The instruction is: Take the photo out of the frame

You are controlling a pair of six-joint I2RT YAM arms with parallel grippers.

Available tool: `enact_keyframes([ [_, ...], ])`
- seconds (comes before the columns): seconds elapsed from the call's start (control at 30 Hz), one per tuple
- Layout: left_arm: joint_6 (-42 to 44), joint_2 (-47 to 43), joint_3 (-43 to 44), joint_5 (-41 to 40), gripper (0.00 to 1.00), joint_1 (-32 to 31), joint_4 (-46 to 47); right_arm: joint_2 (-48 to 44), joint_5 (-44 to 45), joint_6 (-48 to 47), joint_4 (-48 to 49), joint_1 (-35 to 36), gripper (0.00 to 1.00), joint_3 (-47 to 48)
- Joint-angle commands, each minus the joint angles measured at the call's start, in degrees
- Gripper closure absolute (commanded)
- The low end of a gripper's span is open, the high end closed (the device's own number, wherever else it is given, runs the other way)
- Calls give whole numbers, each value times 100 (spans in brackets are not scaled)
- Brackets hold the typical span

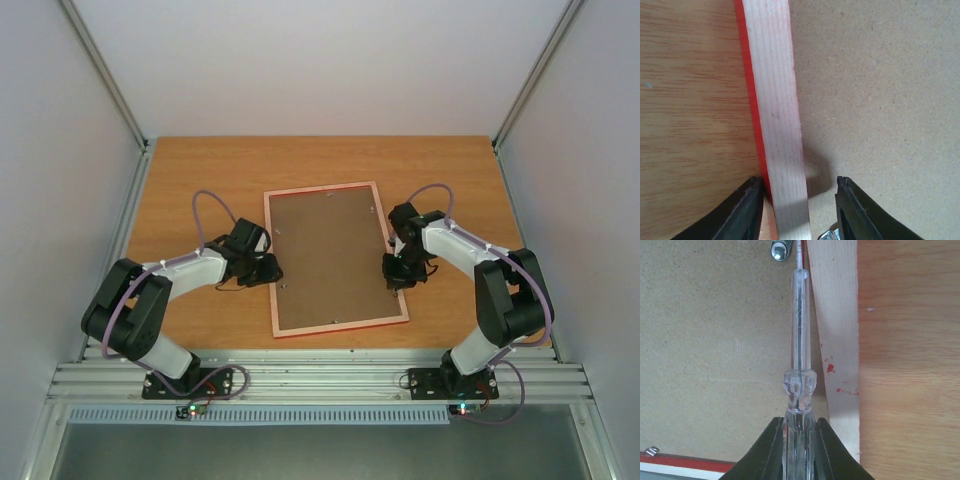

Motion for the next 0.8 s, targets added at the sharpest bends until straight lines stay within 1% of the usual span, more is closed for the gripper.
enact_keyframes([
  [0.0,78,49,-59,-169,58,-24,-156,-126,-383,-191,-21,105,99,66],
  [0.57,148,71,19,-278,58,-24,-238,-196,-641,-327,32,299,99,44],
  [0.77,228,68,119,-392,58,-24,-360,-404,-255,-264,-21,306,99,56],
])
